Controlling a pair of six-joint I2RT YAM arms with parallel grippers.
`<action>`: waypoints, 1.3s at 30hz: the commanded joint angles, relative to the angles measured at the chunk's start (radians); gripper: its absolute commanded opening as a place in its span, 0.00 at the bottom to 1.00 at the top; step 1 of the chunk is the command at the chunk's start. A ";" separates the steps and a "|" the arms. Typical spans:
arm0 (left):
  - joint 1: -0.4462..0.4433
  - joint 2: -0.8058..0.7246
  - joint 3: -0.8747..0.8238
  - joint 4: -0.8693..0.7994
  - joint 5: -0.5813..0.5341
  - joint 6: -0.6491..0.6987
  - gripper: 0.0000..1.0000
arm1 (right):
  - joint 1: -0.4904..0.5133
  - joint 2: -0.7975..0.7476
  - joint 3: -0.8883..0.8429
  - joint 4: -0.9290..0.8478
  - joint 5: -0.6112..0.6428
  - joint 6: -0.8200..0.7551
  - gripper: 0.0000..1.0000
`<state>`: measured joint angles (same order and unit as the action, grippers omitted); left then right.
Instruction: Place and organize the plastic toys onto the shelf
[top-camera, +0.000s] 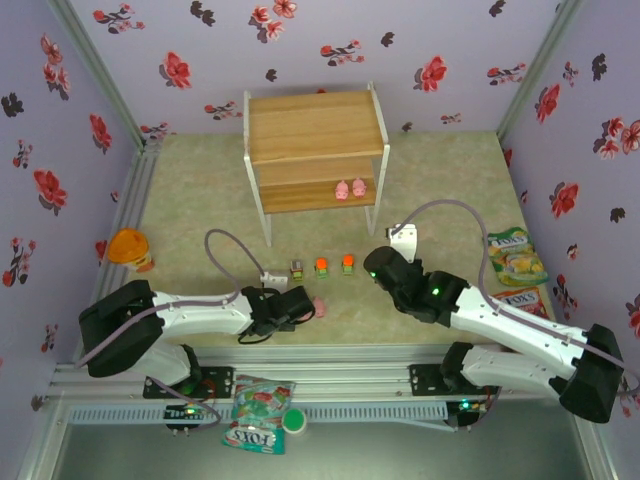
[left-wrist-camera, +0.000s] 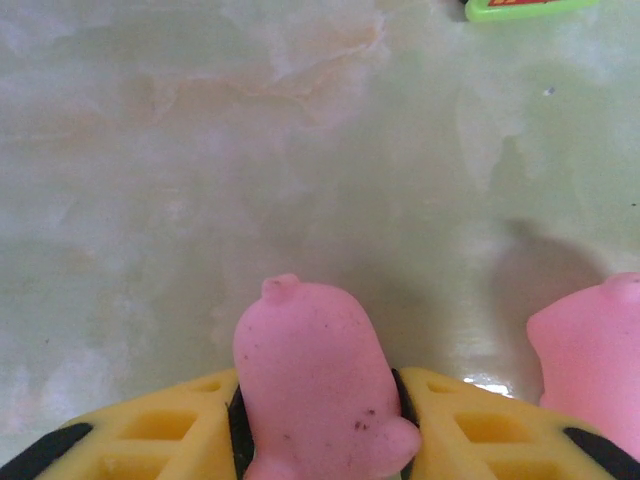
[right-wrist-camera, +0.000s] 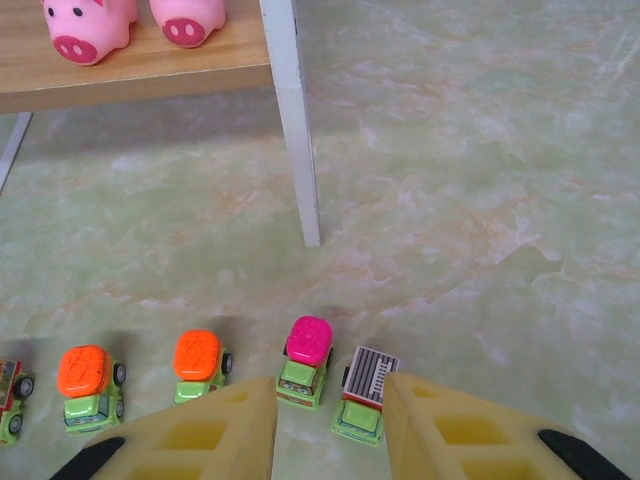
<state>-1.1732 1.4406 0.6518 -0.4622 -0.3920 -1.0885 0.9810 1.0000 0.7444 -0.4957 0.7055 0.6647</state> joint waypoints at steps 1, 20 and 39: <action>0.004 -0.005 0.013 -0.014 -0.024 0.025 0.39 | 0.004 0.003 0.030 -0.003 0.039 -0.010 0.34; 0.006 -0.049 0.182 -0.142 -0.086 0.126 0.34 | 0.002 -0.022 -0.041 0.017 0.023 0.002 0.34; 0.129 0.112 0.570 -0.205 -0.072 0.363 0.34 | -0.062 -0.170 -0.223 0.066 -0.010 -0.007 0.35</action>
<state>-1.0668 1.5249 1.1660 -0.6407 -0.4599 -0.7982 0.9306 0.8597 0.5446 -0.4606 0.6983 0.6624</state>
